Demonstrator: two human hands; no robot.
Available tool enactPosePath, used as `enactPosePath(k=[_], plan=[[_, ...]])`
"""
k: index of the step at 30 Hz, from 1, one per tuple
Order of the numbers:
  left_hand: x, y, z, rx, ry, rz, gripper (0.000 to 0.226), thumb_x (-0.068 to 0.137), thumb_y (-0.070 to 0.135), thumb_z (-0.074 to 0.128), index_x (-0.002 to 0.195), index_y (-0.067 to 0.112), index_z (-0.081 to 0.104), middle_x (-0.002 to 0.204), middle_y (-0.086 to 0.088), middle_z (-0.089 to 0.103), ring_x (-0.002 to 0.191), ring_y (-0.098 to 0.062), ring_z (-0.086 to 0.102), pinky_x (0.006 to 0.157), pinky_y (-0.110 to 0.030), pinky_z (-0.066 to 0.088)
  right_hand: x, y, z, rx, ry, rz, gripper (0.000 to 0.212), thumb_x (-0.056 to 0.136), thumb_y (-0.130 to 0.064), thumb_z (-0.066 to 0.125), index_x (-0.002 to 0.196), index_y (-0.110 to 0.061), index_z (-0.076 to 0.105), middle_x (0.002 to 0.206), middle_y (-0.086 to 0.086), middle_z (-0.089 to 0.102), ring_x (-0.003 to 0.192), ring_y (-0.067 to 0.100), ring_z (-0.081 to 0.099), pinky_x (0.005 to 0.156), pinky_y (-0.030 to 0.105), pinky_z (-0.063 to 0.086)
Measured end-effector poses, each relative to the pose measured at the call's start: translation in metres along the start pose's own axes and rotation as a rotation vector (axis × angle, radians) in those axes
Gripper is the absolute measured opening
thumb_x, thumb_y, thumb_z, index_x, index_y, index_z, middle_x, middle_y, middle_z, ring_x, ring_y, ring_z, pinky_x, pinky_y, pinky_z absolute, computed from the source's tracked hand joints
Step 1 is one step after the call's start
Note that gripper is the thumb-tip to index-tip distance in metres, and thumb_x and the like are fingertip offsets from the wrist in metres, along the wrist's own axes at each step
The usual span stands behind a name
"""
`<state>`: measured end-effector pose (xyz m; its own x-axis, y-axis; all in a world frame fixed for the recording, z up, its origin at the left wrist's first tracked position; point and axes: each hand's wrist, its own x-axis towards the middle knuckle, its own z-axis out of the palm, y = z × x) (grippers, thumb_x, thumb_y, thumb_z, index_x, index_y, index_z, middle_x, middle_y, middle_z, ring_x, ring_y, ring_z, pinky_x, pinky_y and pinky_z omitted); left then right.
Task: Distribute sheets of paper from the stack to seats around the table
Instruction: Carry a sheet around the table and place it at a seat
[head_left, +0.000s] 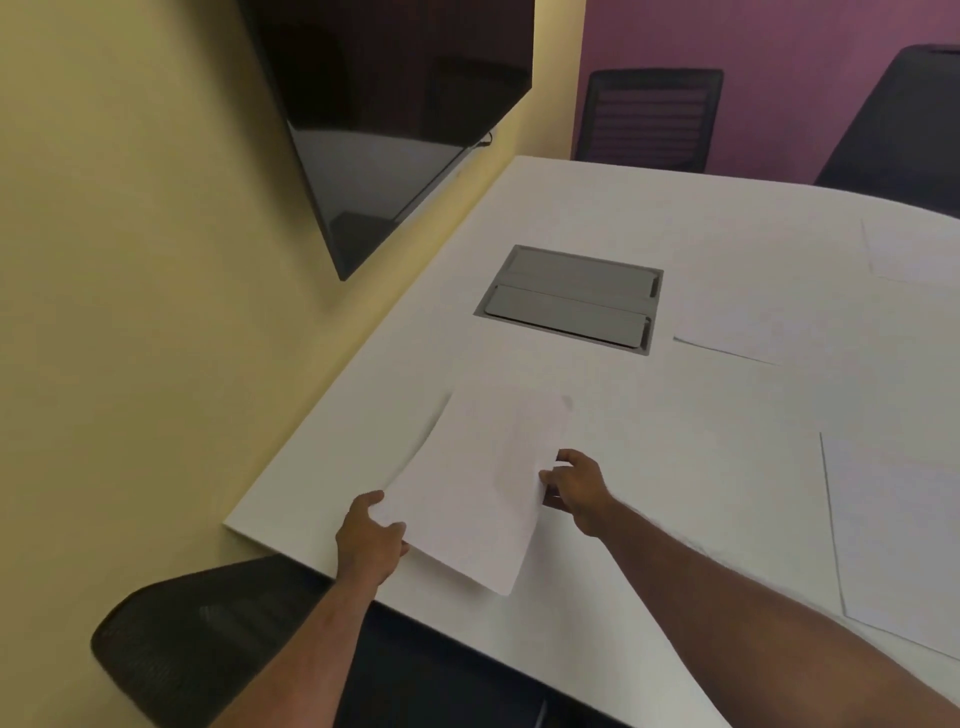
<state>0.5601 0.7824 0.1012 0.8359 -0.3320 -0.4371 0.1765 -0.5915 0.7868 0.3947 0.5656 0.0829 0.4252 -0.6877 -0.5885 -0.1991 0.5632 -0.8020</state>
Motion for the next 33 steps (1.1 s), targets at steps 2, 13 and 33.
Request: enactPosePath(k=[2, 13, 33], plan=[[0.016, -0.005, 0.002, 0.068, -0.013, 0.008, 0.049, 0.088, 0.001, 0.063, 0.133, 0.017, 0.052, 0.13, -0.013, 0.055, 0.072, -0.017, 0.069, 0.052, -0.017, 0.049, 0.013, 0.004, 0.009, -0.025, 0.029, -0.001, 0.025, 0.084, 0.013, 0.055, 0.103, -0.003, 0.06, 0.093, 0.019, 0.067, 0.074, 0.027, 0.064, 0.061, 0.034, 0.059], [0.069, -0.037, 0.001, 0.124, -0.11, -0.083, 0.064, 0.082, 0.004, 0.074, 0.14, 0.008, 0.046, 0.093, -0.01, 0.063, 0.084, -0.027, 0.068, 0.084, -0.039, 0.058, 0.067, 0.045, 0.042, -0.367, 0.203, -0.038, 0.036, 0.076, 0.002, 0.066, 0.109, -0.01, 0.057, 0.094, 0.013, 0.07, 0.082, 0.03, 0.068, 0.081, 0.044, 0.058], [0.076, -0.052, -0.01, 0.812, -0.181, 0.16, 0.08, 0.088, 0.051, 0.061, 0.152, 0.021, 0.025, 0.138, -0.013, 0.039, 0.107, -0.024, 0.059, 0.083, -0.031, 0.052, 0.075, 0.054, 0.042, -0.907, 0.153, -0.232, 0.054, 0.085, -0.014, 0.065, 0.137, -0.021, 0.052, 0.118, 0.007, 0.046, 0.105, 0.022, 0.057, 0.089, 0.028, 0.047]])
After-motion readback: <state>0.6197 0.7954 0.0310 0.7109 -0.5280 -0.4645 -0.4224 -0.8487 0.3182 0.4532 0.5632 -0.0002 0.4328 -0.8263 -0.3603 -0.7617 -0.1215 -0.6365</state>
